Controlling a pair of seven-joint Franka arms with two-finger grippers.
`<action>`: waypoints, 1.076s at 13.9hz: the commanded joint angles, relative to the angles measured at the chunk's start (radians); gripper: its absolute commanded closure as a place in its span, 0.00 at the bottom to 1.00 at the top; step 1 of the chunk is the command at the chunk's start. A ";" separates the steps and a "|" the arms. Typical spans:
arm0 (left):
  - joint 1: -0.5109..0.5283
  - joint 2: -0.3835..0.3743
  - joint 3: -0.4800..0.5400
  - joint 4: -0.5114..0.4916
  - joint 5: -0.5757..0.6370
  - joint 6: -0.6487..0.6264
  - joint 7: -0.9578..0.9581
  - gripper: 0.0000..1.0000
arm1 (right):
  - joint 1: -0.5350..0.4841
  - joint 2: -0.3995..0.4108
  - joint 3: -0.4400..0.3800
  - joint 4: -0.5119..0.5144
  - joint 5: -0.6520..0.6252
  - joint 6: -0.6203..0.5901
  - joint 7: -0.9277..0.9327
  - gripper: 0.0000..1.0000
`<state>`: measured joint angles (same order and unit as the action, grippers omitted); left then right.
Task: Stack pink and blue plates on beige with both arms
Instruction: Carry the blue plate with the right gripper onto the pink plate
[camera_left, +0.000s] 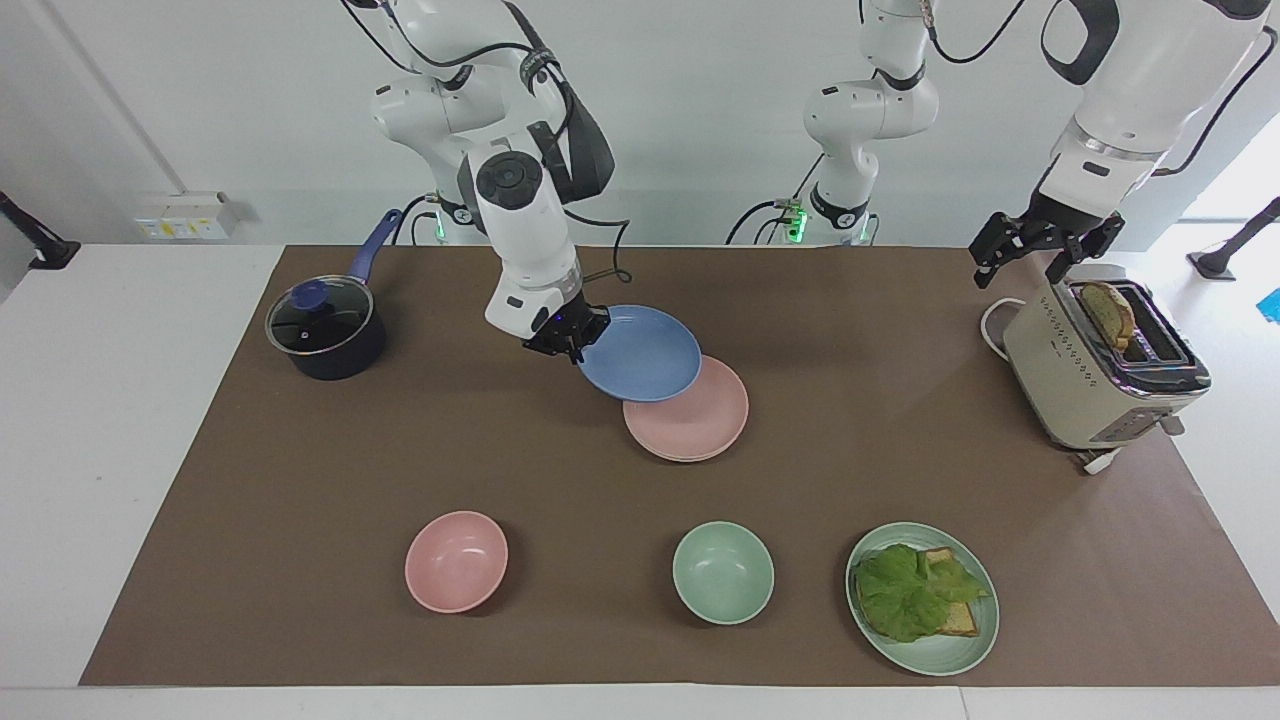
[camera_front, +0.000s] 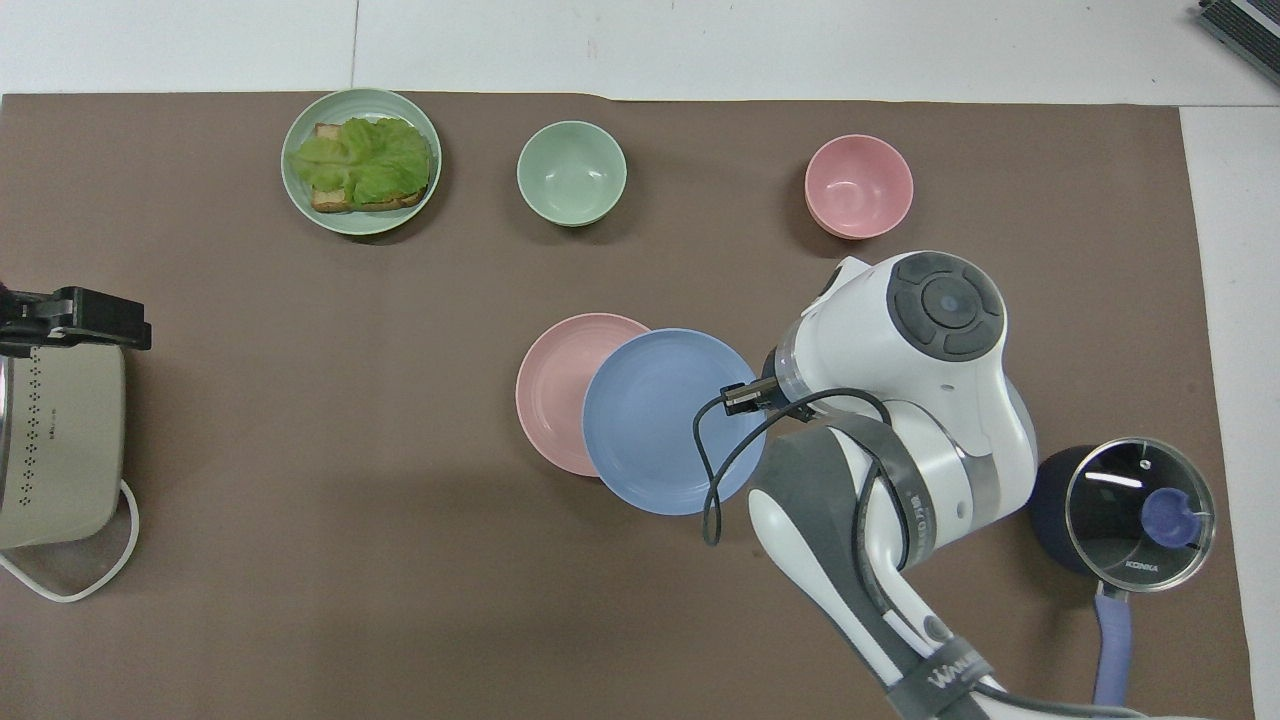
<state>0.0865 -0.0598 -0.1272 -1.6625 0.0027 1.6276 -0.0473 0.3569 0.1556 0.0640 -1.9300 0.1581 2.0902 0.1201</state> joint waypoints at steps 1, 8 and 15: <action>0.004 -0.003 -0.003 0.001 0.016 -0.014 0.004 0.00 | 0.025 0.042 0.000 -0.003 0.046 0.079 0.033 1.00; 0.004 -0.005 -0.002 0.001 0.016 -0.014 0.004 0.00 | 0.077 0.108 0.000 -0.010 0.044 0.137 0.075 1.00; 0.004 -0.005 -0.002 0.001 0.016 -0.014 0.004 0.00 | 0.063 0.127 0.000 0.002 0.046 0.146 0.072 1.00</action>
<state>0.0865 -0.0598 -0.1272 -1.6625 0.0027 1.6276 -0.0473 0.4329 0.2702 0.0598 -1.9344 0.1778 2.2174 0.1885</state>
